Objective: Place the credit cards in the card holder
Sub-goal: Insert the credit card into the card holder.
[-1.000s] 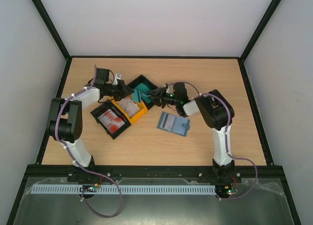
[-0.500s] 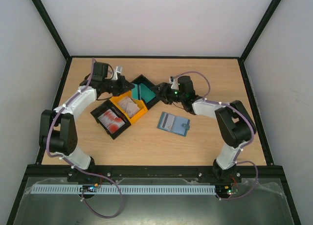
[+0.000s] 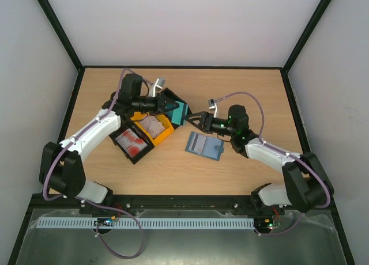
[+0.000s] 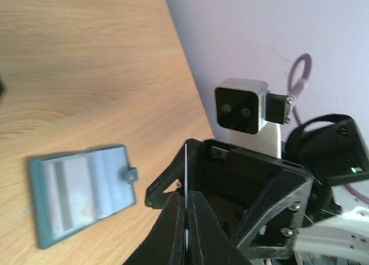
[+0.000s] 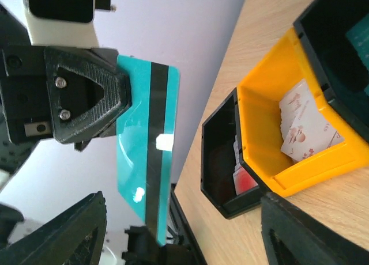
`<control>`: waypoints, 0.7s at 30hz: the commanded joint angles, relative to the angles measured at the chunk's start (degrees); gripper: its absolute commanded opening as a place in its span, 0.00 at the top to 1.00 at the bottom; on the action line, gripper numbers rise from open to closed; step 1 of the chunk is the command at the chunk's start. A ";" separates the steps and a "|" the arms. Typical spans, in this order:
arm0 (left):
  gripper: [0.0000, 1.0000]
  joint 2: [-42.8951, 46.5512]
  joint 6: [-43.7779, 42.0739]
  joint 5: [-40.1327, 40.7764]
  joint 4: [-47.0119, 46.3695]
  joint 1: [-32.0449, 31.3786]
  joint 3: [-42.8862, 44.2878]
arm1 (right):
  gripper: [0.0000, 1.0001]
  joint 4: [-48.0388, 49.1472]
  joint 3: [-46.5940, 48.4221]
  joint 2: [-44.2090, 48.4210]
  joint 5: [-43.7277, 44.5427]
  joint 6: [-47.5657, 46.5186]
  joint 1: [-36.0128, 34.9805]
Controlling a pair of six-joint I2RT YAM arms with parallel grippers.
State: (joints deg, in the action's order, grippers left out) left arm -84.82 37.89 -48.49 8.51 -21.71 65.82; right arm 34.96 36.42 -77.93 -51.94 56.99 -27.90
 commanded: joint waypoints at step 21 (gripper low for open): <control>0.71 11.59 14.14 -2.46 -20.89 -10.42 -10.14 | 0.98 12.02 -6.20 14.87 7.12 11.93 -1.62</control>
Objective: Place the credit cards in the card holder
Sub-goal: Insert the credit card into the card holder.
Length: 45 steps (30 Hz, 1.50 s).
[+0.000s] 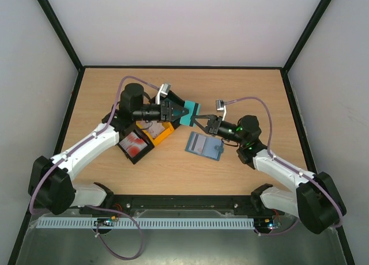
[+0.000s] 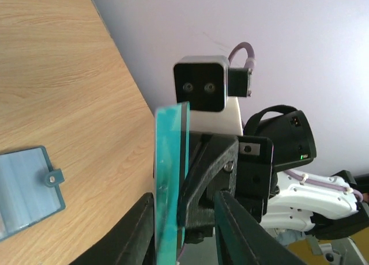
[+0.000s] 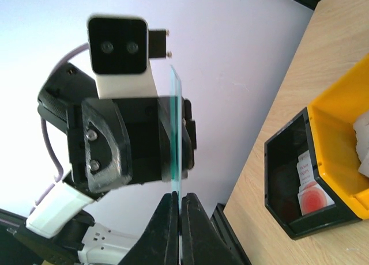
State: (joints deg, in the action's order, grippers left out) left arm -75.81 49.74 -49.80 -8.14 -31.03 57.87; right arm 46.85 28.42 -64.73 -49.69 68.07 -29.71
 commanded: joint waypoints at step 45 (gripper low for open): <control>0.98 -25.15 -1.99 22.78 -10.17 -15.09 -9.06 | 0.31 -66.85 3.97 -5.88 51.61 -25.90 -8.60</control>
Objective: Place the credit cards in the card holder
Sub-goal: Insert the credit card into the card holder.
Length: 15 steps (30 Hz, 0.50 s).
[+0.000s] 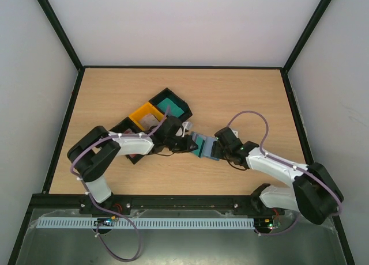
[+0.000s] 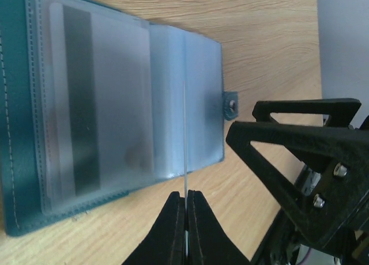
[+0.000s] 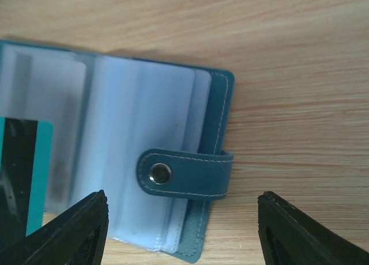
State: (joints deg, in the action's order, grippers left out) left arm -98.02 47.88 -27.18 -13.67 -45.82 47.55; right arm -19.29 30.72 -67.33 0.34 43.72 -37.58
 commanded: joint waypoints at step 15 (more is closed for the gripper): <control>0.98 -8.05 -1.05 1.96 -5.89 -0.32 4.51 | 0.41 1.01 1.57 -9.75 1.33 0.89 -0.83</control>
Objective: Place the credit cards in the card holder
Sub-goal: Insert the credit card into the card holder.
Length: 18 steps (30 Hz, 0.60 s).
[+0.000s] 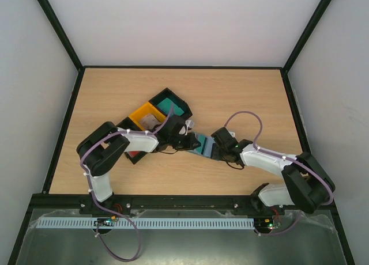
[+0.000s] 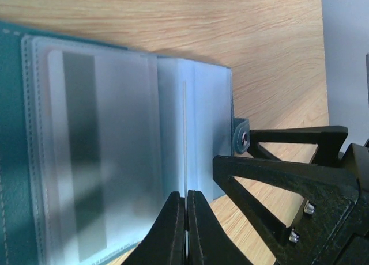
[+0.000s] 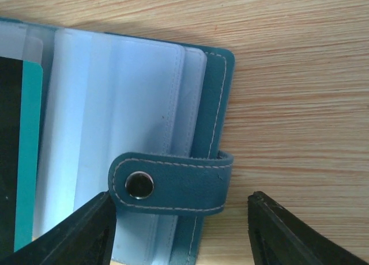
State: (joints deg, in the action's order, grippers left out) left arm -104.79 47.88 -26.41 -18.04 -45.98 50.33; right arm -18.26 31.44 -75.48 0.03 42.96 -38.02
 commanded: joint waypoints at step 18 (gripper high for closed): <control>0.97 -3.50 -1.45 4.26 -1.68 0.16 1.91 | 0.70 -1.07 0.34 -0.99 3.00 5.52 -0.39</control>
State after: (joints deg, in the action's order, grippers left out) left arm -106.80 47.70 -23.92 -19.03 -45.95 51.09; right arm -17.15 31.70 -76.49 1.45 47.44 -38.02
